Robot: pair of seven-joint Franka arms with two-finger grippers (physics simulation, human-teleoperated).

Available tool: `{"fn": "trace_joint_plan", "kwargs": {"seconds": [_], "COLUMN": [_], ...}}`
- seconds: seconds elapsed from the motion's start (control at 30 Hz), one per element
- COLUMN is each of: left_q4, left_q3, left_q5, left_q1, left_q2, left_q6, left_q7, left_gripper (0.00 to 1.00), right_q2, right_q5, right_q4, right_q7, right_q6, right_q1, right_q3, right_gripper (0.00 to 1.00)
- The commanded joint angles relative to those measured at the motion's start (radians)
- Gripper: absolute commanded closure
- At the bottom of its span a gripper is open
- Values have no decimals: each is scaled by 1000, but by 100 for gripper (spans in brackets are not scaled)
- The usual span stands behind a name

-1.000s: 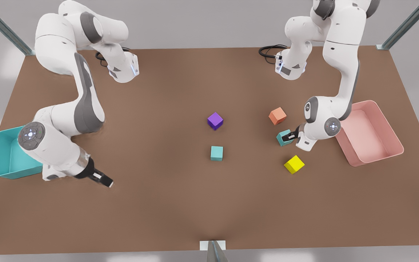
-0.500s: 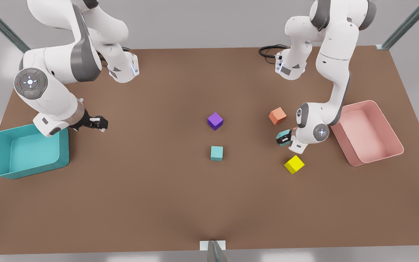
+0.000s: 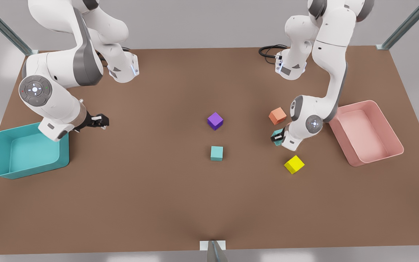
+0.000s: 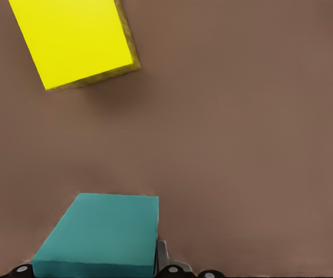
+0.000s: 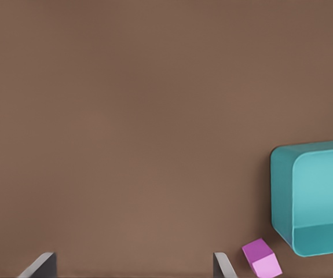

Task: Stack the two blue cubes on top of each other

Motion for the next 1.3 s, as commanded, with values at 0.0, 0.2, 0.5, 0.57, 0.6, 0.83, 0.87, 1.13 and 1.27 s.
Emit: {"fn": "trace_joint_plan", "kwargs": {"seconds": [0.0,0.2,0.5,0.57,0.6,0.83,0.87,1.13,1.27], "left_q4": [63,800,901,886,889,893,893,929,949], "left_q3": [-75,-89,-92,-100,-98,-98,-98,-92,-92], "left_q5": [-15,70,104,104,105,114,131,147,145], "left_q1": [-42,-189,-340,-331,-323,-323,-323,-323,-317], "left_q2": [-3,368,490,490,490,502,505,525,552], "left_q6": [-64,-406,-618,-593,-592,-443,-394,-328,-328], "left_q7": [-225,-446,-576,-578,-578,-573,-573,-572,-570], "left_gripper": [45,45,45,44,44,44,44,43,42], "right_q2": [-1,0,5,5,8,8,8,13,14], "right_q5": [-1,-2,-2,-2,-2,-4,-4,-7,-8], "right_q4": [0,0,0,0,0,0,0,-1,-1], "right_q7": [-124,-123,-121,-115,-109,-101,-101,-84,-80], "right_q6": [-3,-1,-3,-3,-3,-3,-1,-3,-3], "right_q1": [0,2,5,6,12,14,14,25,31], "right_q3": [0,0,0,0,0,0,0,0,0], "right_gripper": [0,0,0,0,0,0,0,0,0]}}
